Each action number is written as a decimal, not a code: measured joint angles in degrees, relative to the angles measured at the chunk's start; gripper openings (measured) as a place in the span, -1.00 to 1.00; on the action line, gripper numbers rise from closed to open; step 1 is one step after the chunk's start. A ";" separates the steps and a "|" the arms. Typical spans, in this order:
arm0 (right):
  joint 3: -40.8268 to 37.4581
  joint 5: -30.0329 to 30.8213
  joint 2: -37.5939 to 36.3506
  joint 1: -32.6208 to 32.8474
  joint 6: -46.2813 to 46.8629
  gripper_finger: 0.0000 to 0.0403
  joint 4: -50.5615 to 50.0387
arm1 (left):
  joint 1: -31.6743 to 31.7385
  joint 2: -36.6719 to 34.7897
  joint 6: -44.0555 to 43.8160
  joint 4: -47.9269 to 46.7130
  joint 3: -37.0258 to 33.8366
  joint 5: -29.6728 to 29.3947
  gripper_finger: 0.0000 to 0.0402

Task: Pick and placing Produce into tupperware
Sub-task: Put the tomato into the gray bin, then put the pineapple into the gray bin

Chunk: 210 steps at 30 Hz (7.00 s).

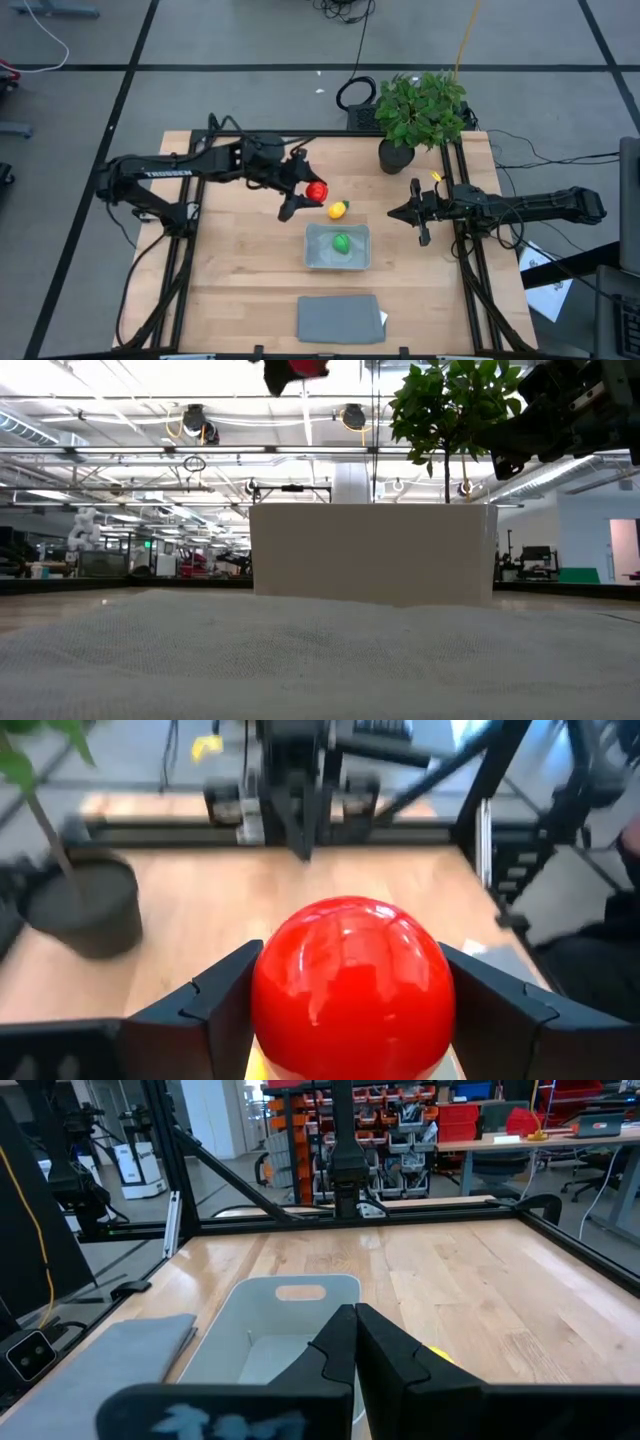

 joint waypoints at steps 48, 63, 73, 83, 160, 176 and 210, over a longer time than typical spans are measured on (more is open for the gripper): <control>0.00 0.00 0.44 0.02 -1.03 -1.00 -0.21 | -5.61 31.64 11.02 -10.82 5.91 8.98 0.28; 0.00 0.01 0.44 0.00 -1.02 -1.00 -0.20 | -5.77 32.39 24.46 -14.94 6.99 7.72 0.28; 0.00 0.02 0.42 0.02 -1.05 -1.00 -0.20 | -5.98 32.39 30.32 -15.66 8.88 2.95 0.28; 0.00 0.02 0.44 0.01 -1.27 -1.00 -0.18 | -8.93 32.39 33.91 -15.36 8.88 1.90 0.28; 0.00 0.02 1.23 0.01 -2.58 -1.00 0.22 | -10.47 36.32 39.01 -18.55 11.99 -7.39 0.46; 0.00 0.02 1.23 0.02 -1.91 -1.00 0.22 | -13.35 36.15 33.62 -32.95 22.52 -23.56 0.41; 0.00 -0.02 1.20 0.04 -2.12 -1.00 0.09 | -7.78 11.96 17.81 -31.98 22.37 -13.13 -0.98</control>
